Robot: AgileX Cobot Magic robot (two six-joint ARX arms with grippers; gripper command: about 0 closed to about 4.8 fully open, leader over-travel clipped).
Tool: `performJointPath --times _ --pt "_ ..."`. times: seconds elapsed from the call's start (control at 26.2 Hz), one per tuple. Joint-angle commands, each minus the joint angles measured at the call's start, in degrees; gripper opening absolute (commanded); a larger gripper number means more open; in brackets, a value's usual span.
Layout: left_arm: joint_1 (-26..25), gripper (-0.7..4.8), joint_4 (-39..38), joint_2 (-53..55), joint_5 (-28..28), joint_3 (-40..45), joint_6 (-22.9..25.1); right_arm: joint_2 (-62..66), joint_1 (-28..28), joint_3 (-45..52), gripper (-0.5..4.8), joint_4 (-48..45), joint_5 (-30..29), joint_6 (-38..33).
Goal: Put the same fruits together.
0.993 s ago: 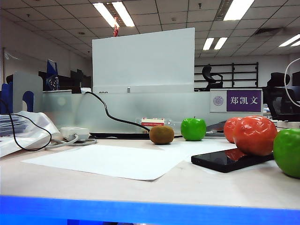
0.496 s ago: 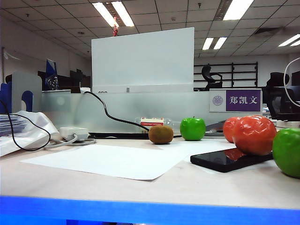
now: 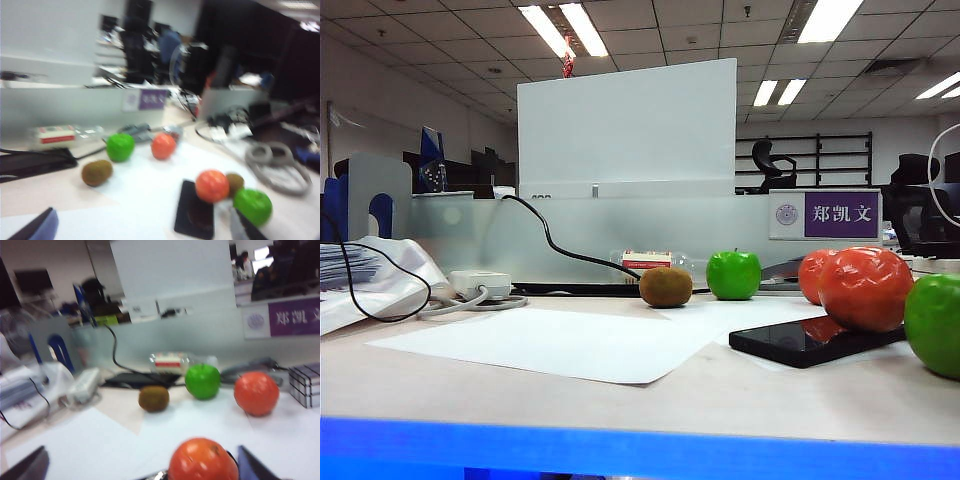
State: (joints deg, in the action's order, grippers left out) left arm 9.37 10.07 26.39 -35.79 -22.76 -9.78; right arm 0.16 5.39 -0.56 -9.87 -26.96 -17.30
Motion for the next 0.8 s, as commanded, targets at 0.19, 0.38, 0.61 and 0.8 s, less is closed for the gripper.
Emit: performJointPath --times 0.19,0.38,0.61,0.8 --pt "10.60 4.79 1.40 25.68 0.42 -7.87 11.72 -0.07 -0.24 -0.37 4.79 -5.86 -1.81 -5.86" --pt "17.14 4.79 6.32 45.90 -2.99 -15.76 15.67 -0.07 -2.45 -1.18 4.79 -6.16 -2.71 -6.73" --pt "24.55 4.79 10.01 63.45 0.02 -30.18 22.10 -0.07 -3.34 -1.18 4.79 -3.43 -2.78 -6.73" --pt "28.20 4.79 11.87 73.83 -0.04 -39.01 24.92 -0.07 -3.69 -1.18 4.79 -2.47 -2.54 -6.73"
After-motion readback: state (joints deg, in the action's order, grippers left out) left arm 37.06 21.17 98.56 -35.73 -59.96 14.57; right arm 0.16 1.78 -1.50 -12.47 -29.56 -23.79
